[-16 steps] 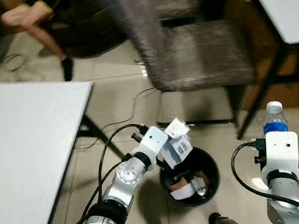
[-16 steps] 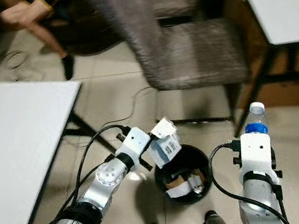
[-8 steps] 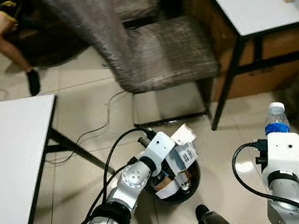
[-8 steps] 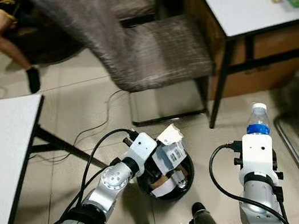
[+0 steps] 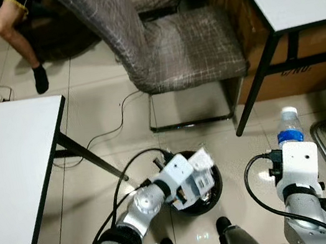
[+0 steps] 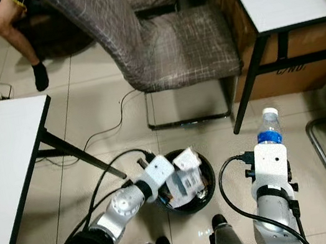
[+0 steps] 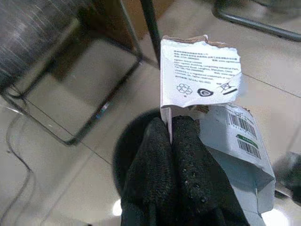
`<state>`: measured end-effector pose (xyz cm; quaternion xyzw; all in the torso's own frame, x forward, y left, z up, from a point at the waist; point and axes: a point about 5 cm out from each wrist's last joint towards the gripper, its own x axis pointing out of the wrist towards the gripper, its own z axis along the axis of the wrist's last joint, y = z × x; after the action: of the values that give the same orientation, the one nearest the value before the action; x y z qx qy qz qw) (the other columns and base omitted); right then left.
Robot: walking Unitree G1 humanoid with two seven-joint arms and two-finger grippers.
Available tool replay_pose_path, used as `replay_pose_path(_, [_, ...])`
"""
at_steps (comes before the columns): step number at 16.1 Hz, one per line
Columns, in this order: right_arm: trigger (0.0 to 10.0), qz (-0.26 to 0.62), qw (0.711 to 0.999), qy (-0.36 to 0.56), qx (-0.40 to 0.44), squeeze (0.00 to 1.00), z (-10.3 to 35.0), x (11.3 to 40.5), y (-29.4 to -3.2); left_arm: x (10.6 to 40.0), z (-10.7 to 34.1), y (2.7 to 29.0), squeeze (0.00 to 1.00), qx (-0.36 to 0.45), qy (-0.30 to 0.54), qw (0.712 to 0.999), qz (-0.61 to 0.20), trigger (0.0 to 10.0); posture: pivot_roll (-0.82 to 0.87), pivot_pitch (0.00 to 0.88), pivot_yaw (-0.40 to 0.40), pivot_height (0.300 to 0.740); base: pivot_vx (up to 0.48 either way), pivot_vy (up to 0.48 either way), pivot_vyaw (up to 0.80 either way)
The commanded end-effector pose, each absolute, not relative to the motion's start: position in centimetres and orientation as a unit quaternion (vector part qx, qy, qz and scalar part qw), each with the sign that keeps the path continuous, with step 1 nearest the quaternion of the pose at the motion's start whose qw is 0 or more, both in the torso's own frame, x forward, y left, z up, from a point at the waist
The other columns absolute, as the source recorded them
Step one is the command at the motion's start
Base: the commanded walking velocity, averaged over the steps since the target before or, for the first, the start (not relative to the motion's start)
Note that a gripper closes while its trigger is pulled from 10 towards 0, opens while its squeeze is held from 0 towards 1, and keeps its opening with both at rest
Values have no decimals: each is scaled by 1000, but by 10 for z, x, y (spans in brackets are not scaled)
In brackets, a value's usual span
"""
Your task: Picking trash to rubbish bin
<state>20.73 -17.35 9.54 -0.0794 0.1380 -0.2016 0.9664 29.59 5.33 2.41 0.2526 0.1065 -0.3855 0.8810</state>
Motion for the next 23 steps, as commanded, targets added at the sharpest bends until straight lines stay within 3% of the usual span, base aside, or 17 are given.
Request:
replay_pose_path(1, [10000, -205, 966, 149, -44, 0, 95, 201, -162, 288, 15, 52, 0, 259, 123, 872, -398, 3961, -50, 321, 118, 740, 0, 0, 0])
replay_pose_path(2, [10000, -205, 967, 147, -46, 0, 98, 201, -161, 286, 14, 46, 0, 256, 123, 870, -404, 4627, -73, 338, 117, 740, 0, 0, 0])
replay_pose_path(5, [10000, -208, 966, 146, -48, 0, 100, 197, -160, 281, 16, 29, 0, 241, 115, 866, -422, 9373, -95, 353, 116, 740, 0, 0, 0])
replay_pose_path(6, [10000, -208, 966, 147, -48, 0, 101, 195, -159, 281, 18, 23, 0, 234, 109, 867, -426, 10000, -104, 355, 116, 740, 0, 0, 0])
replay_pose_path(12, [10000, -187, 971, 152, 13, 0, 107, 196, -150, 288, 22, 23, 0, 250, 103, 878, -396, 10000, -121, 354, 111, 740, 0, 0, 0])
replay_pose_path(23, [10000, -171, 972, 161, 2, 0, 108, 193, -148, 305, 41, 21, 0, 223, 71, 917, -324, 10000, -136, 365, 98, 740, 0, 0, 0])
